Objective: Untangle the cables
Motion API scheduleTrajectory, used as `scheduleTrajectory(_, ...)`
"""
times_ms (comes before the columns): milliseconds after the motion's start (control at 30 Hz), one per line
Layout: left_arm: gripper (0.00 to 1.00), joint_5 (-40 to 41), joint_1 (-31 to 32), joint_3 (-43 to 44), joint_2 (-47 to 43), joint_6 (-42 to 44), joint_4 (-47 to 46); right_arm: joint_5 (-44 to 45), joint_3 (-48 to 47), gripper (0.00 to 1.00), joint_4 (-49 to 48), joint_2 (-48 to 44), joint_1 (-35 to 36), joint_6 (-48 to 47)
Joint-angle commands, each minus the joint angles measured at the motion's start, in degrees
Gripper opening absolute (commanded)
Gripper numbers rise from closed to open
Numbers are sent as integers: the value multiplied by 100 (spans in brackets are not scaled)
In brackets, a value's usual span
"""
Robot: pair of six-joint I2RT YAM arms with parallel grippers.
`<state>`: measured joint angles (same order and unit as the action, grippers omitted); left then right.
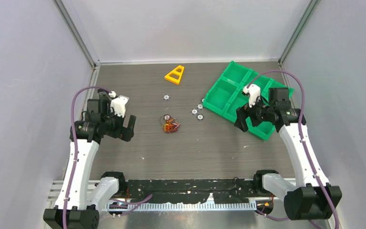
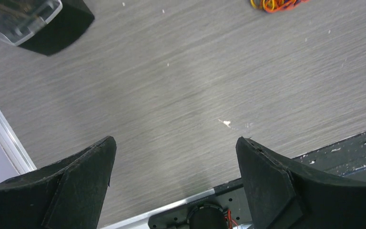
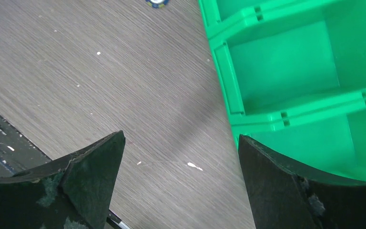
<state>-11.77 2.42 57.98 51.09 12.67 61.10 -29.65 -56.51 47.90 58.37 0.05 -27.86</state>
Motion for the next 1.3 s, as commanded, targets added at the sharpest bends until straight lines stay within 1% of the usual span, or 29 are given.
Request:
scheduleTrajectory(0, 99, -248, 38, 598, -29, 39, -354, -229, -622, 95, -241, 522, 462, 68)
scheduleTrajectory(67, 99, -325, 32, 705, -45, -55, -409, -150, -829, 95, -319, 827, 671, 41)
scheduleTrajectory(133, 99, -353, 38, 741, -88, -169, -425, -60, -1048, 95, -403, 1191, 1033, 26)
scheduleTrajectory(267, 99, -265, 35, 559, -272, -462, -412, 76, -1533, 95, -515, 2342, 2092, 35)
scheduleTrajectory(300, 99, -270, 30, 490, -349, -520, -393, 92, -1650, 95, -544, 2537, 2247, 48)
scheduleTrajectory(333, 99, -293, 24, 407, -426, -561, -371, 109, -1869, 95, -575, 2938, 2535, 106)
scheduleTrajectory(467, 99, -514, -14, 203, -636, -594, -240, 79, -2559, 95, -897, 3975, 3210, 414)
scheduleTrajectory(567, 99, -782, -21, 110, -778, -610, -231, 108, -2941, 96, -1239, 4511, 3534, 686)
scheduleTrajectory(700, 99, -1043, -15, -205, -998, -624, -521, 23, -3242, 96, -1697, 5288, 3975, 1076)
scheduleTrajectory(800, 99, -1125, -19, -308, -982, -652, -562, 29, -3417, 97, -2029, 5750, 4175, 1264)
scheduleTrajectory(900, 99, -1147, -20, -256, -869, -635, -480, 108, -3716, 99, -2150, 6281, 4314, 1433)
scheduleTrajectory(933, 99, -1159, -18, -224, -846, -605, -456, 152, -3761, 97, -2203, 6365, 4325, 1463)
scheduleTrajectory(1000, 99, -1226, -17, -184, -809, -519, -448, 170, -3840, 75, -2236, 6503, 4337, 1425)
scheduleTrajectory(1033, 99, -1287, -17, -187, -799, -465, -471, 161, -3839, 55, -2217, 6479, 4332, 1376)
scheduleTrajectory(1067, 99, -1356, -21, -196, -795, -414, -509, 111, -3809, 45, -2169, 6434, 4330, 1231)
scheduleTrajectory(1100, 99, -1481, -15, -216, -789, -347, -558, 61, -3699, 28, -2130, 6242, 4319, 1147)
scheduleTrajectory(1133, 99, -1644, -9, -238, -769, -282, -614, -86, -3524, 21, -2079, 6104, 4319, 954)
scheduleTrajectory(1167, 97, -1879, -9, -270, -753, -222, -718, -178, -3397, 12, -2064, 5729, 4314, 855)
scheduleTrajectory(1200, 96, -2145, -6, -330, -741, -162, -811, -398, -3132, 9, -2034, 5492, 4309, 668)
scheduleTrajectory(1267, 95, -2775, 10, -488, -731, -57, -1120, -814, -2718, 6, -1968, 4567, 4294, 367)
